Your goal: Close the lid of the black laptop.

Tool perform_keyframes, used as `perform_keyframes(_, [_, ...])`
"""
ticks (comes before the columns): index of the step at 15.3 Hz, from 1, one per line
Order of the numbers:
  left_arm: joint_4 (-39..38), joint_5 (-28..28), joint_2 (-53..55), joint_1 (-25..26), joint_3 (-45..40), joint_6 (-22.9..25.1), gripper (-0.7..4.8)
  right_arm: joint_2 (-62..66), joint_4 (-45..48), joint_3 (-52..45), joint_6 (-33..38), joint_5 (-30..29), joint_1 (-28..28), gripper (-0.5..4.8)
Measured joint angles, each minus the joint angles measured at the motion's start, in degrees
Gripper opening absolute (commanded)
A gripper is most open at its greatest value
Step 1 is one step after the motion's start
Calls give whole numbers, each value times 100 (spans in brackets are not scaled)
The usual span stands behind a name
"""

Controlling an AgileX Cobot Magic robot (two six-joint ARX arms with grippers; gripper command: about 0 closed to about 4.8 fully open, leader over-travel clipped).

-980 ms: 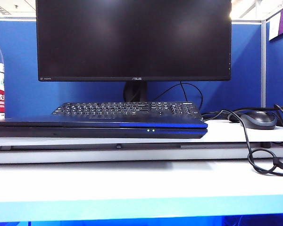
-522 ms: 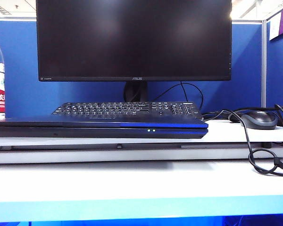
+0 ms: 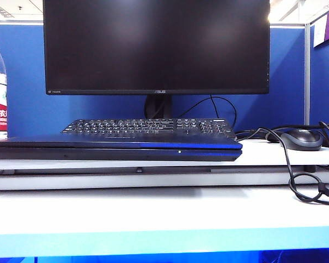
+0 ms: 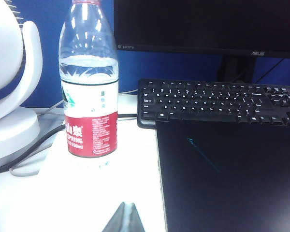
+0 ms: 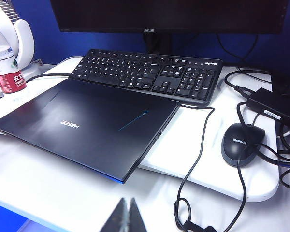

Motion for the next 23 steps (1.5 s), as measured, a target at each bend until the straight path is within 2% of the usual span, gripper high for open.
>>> perform_keyframes(2, [0, 0, 0, 0, 0, 0, -4, 0, 2, 0, 0, 0, -13, -4])
perform_keyframes(4, [0, 0, 0, 0, 0, 0, -4, 0, 192, -157, 2, 2, -262, -4])
perform_keyframes(7, [0, 0, 0, 0, 0, -2, -4, -2, 1663, -1202, 26, -9, -1261, -4])
perform_keyframes(8, [-2, 0, 0, 0, 0, -2, -4, 0, 2070, -1499, 37, 0, -1394, -4])
perform_keyframes(10, [-2, 2, 0, 0, 0, -2, -4, -2, 2798, -2024, 9, 63, -1462, -4])
perform_keyframes(12, [-2, 2, 0, 0, 0, -4, -4, -4, 3536, -2500, 0, 605, -1462, -4])
perform_keyframes(15, [-2, 2, 0, 0, 0, -4, -4, -7, 4540, -3023, 179, 717, -1458, -4])
perform_keyframes(23, [-2, 2, 0, 0, 0, -13, -4, -7, 4640, -3585, 769, 710, -1410, -4])
